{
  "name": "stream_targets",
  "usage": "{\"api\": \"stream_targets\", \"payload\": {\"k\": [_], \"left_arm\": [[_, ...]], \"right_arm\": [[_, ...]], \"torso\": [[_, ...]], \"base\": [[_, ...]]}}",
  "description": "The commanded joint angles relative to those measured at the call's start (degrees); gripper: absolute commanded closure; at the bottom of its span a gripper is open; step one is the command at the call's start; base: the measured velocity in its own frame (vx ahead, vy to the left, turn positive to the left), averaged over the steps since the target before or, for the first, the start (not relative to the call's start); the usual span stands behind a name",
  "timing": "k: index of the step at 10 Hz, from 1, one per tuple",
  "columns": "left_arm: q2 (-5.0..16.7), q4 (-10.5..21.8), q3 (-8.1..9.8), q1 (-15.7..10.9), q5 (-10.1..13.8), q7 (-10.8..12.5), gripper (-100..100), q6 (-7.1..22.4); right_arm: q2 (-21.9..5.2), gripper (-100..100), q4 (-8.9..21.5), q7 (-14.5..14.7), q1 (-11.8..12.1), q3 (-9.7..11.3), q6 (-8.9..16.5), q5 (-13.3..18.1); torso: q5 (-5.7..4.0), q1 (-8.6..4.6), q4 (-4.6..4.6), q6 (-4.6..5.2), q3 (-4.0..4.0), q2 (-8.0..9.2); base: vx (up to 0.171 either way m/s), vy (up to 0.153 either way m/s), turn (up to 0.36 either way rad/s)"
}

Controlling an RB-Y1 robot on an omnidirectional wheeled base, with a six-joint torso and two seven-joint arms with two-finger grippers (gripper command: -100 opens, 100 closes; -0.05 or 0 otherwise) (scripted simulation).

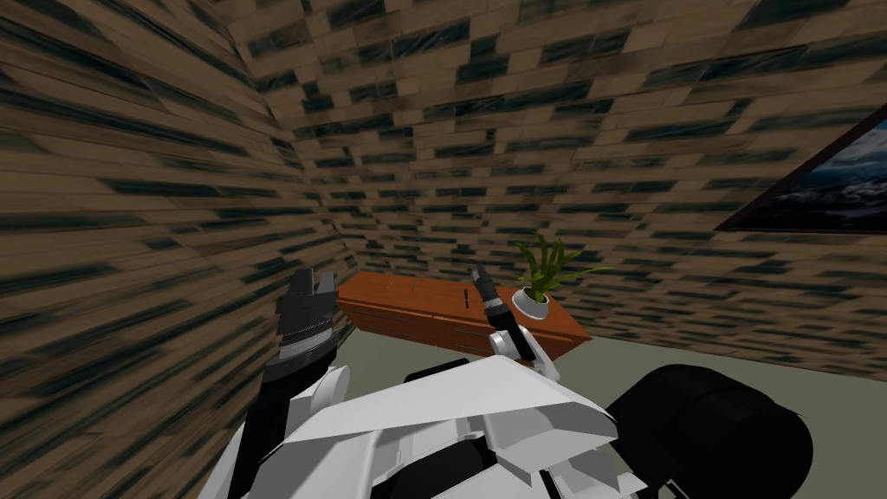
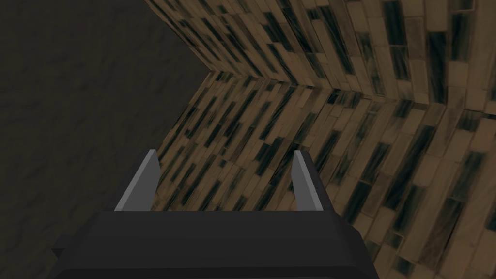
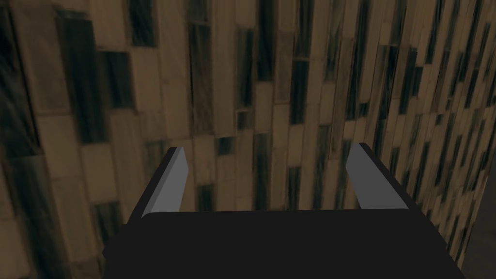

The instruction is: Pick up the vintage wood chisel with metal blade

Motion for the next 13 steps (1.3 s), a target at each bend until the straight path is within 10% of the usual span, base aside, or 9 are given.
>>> {"api": "stream_targets", "payload": {"k": [1, 13], "left_arm": [[0.0, 0.0, 0.0, 0.0, 0.0, 0.0, 0, 0.0], [0.0, 0.0, 0.0, 0.0, 0.0, 0.0, 0, 0.0]], "right_arm": [[-0.5, -100, 1.74, 0.81, -0.95, 0.3, 0.95, -0.11], [-9.41, -100, 20.27, 7.22, -6.15, 3.45, 9.31, -4.48]], "torso": [[0.0, 0.0, 0.0, 0.0, 0.0, 0.0], [0.0, -0.01, -0.02, 0.0, -0.05, -0.09]], "base": [[-0.005, 0.017, 0.018], [-0.001, 0.02, 0.069]]}}
